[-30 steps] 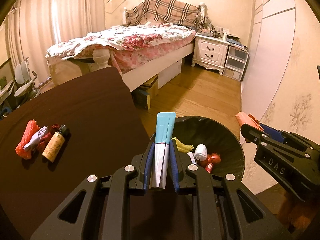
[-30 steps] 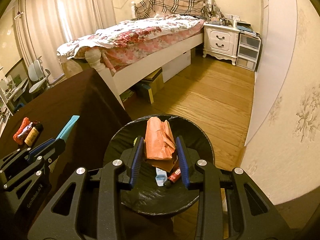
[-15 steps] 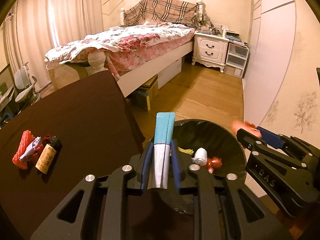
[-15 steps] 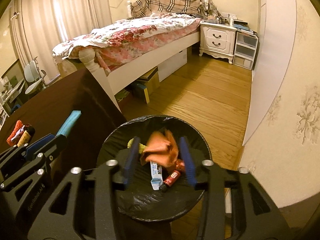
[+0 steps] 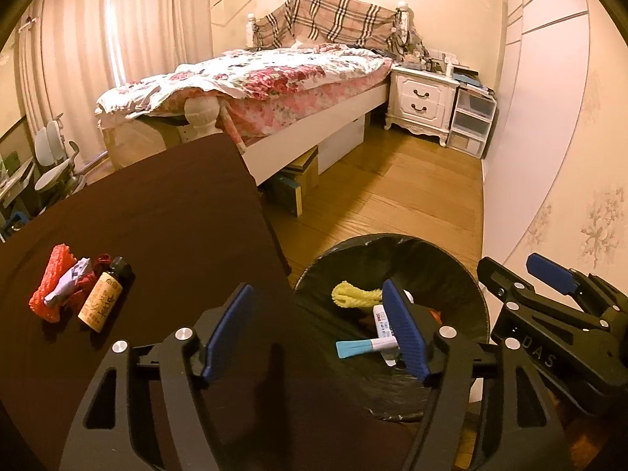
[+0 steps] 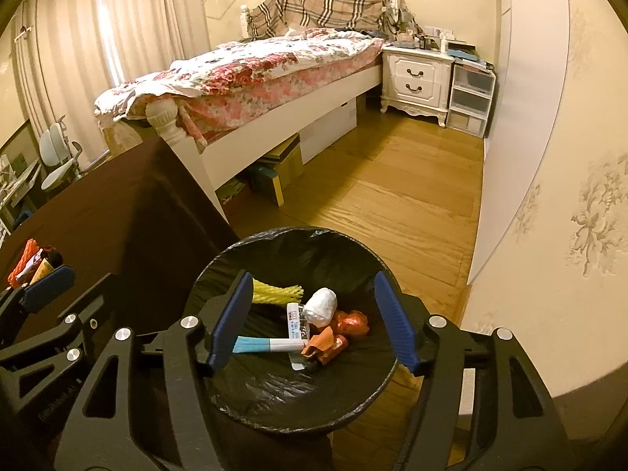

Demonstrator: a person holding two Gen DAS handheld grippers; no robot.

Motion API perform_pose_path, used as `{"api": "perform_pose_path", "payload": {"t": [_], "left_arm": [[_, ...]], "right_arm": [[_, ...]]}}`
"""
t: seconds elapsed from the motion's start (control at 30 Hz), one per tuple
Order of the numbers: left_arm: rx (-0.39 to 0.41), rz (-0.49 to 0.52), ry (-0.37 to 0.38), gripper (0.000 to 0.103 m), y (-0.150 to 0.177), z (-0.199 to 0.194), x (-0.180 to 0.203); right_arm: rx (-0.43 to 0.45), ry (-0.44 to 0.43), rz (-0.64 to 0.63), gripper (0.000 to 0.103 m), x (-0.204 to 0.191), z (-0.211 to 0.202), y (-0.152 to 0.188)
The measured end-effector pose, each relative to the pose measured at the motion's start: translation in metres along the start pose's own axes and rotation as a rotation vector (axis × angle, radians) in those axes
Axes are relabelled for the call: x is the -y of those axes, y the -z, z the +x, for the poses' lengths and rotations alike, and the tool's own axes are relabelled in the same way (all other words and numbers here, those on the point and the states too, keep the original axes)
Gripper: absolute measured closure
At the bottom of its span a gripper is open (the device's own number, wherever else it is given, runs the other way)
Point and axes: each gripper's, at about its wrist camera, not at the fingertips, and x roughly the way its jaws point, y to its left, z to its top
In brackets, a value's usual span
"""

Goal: Collect trash
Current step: 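Move both open grippers back to the remaining items on the table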

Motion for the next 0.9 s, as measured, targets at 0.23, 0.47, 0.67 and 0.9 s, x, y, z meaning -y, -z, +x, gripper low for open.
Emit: {"api": "perform_pose_path", "payload": {"t": [0.23,0.47,0.67,0.9], "left_arm": [[0.008,-0.016,-0.016,0.032,0.000,-0.004,-0.008],[0.031,-0.019,-0.062,0.031,0.005,-0.014,-0.021],[0.030,-0.043,-0.114,0.031,0.013,-0.023,-0.046],[0.016,-0.095,-0.185,0.031,0.027,-0.031,-0.088]], "right_arm": [[0.006,0.001,-0.004,0.033,-0.004,-0.004,0.000],[0.006,-0.025,-0.030,0.030,-0.024,-0.009,0.002],[-0.007,-0.072,-0.069,0.030,-0.050,-0.010,0.005],[-0.025,-0.132,-0.133,0.030,-0.088,-0.011,0.007]]}}
